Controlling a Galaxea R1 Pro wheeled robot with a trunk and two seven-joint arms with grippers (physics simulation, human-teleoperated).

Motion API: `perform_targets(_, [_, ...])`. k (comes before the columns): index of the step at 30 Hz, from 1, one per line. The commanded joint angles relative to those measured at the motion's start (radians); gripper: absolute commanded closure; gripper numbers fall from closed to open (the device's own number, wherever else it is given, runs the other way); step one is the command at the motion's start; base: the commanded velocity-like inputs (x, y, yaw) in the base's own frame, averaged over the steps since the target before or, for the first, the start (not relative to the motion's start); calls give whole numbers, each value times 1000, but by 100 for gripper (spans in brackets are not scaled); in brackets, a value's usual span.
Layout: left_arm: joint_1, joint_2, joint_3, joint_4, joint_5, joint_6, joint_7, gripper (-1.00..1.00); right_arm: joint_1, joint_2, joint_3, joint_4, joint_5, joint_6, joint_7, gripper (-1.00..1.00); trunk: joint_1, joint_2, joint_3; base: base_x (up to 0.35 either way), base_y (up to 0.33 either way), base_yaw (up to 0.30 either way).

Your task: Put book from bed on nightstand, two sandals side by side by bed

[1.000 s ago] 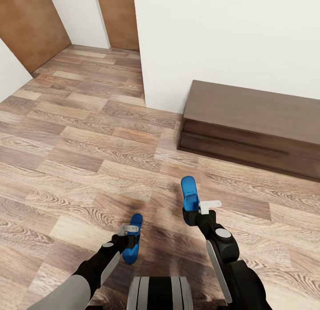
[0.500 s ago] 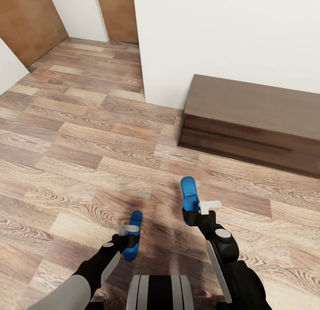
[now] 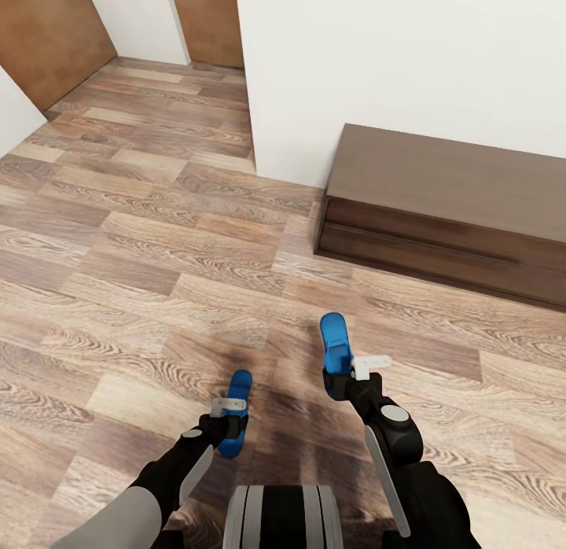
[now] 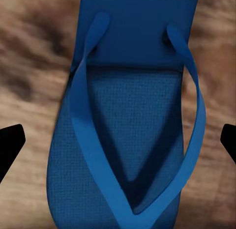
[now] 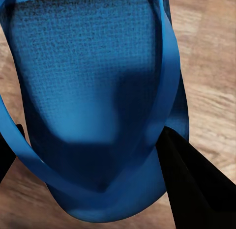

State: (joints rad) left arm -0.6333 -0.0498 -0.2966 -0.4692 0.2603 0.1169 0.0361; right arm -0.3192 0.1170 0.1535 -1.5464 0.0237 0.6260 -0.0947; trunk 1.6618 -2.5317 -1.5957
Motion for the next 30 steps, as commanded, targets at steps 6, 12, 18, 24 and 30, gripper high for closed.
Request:
perform_targets(6, [-1,1,-6,-2,10,4,4,-100,0,0,1,-1,1,6,-7,100,0,0,-1,0,0,0])
perform_targets(12, [-1,1,-6,-2,10,3,4,-100,0,0,1,-1,1,6,-7,100,1,-1,-8,0,0,0])
perform_targets(18, [0,1,-6,-2,10,-12,4,-100,0,0,1,-1,1,6,-7,100,1,-1,-12,0,0,0])
perform_targets(24, [-1,1,-6,-2,10,-15,4,-100,0,1,3,0,1,6,-7,100,1,-1,-12,0,0,0])
perform_targets(30, [-1,1,-6,-3,10,-16,3,-100,0,1,3,0,1,6,-7,100,2,-1,-20,0,0,0])
